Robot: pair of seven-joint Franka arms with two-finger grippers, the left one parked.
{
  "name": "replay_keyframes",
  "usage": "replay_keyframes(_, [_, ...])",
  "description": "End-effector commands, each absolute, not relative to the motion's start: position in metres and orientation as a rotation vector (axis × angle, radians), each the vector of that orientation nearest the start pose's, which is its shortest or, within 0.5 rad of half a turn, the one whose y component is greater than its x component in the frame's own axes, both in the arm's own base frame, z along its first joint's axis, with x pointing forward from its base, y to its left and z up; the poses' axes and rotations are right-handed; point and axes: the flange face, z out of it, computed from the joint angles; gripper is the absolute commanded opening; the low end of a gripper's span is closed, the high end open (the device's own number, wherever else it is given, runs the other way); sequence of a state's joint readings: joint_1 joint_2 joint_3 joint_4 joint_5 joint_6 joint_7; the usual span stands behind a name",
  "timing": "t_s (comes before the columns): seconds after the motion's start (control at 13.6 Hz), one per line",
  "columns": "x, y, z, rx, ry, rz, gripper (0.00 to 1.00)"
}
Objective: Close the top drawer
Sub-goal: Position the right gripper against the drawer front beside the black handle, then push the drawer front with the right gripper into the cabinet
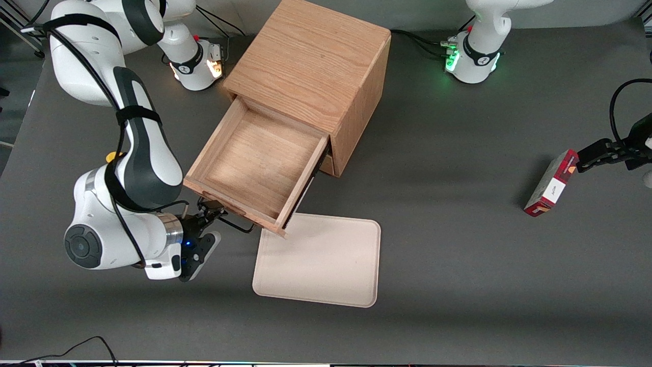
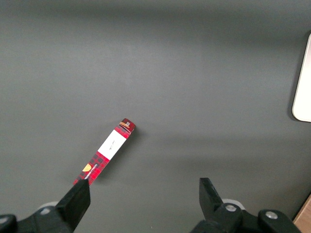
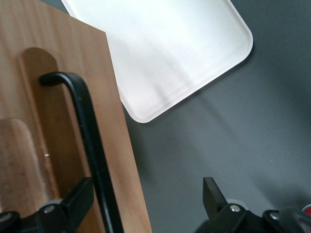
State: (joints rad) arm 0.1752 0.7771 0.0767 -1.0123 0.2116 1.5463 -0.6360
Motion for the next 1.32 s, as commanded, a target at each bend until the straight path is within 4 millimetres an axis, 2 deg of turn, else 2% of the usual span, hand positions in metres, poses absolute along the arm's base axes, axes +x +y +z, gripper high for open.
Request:
replay_keyframes(0.0, [0.707,0.192,0.372,-2.573,-1.123,0.247,1.00])
replay_keyframes(0.22, [0.698,0.193,0.376,-2.591,-1.081,0.264,1.00])
replay_keyframes(0.37, [0.683,0.196,0.381,-2.622,-0.999,0.262,1.00])
replay_keyframes(0.73, [0.651,0.196,0.389,-2.625,-0.989,0.288,1.00])
replay_keyframes(0.88, [0.632,0.202,0.390,-2.610,-0.977,0.271,1.00])
replay_keyframes(1.1, [0.619,0.203,0.386,-2.602,-0.928,0.262,1.00])
replay_keyframes(1.25, [0.606,0.220,0.389,-2.600,-0.914,0.259,1.00])
